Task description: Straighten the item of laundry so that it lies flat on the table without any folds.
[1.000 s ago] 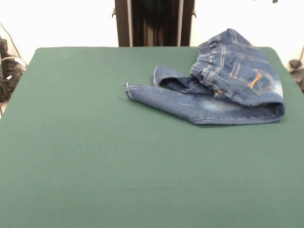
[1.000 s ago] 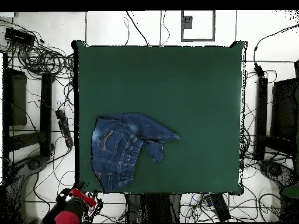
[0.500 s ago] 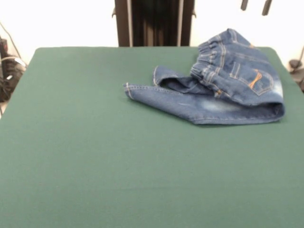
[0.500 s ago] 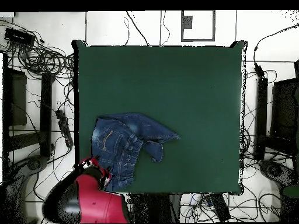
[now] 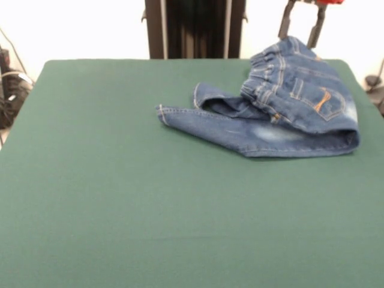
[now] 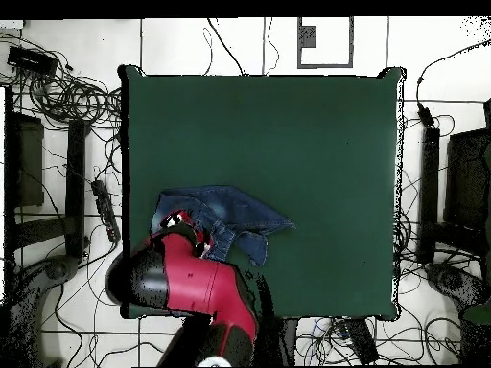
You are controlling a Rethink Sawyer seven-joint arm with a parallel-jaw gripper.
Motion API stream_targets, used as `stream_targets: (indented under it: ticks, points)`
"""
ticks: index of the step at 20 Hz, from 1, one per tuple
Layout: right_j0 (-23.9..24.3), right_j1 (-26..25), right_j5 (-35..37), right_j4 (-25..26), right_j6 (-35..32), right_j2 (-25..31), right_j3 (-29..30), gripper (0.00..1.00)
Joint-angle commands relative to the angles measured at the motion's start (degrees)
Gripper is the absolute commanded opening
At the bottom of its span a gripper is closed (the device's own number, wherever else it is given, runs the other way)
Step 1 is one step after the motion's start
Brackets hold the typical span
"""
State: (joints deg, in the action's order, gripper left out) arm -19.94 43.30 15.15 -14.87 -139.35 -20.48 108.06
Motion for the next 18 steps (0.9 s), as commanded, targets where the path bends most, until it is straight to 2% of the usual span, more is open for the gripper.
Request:
stream_targets:
  ticks: [1, 9, 18]
  points:
    - [1.83, -8.4, 2.18, 5.03, 1.06, 6.34, -6.82, 1.0]
    - [4.79, -12.5, -2.85, 8.02, -0.02, 9.0, -7.94, 1.0]
    - [6.58, -20.02, -8.34, 10.92, -1.32, 9.81, -11.57, 1.0]
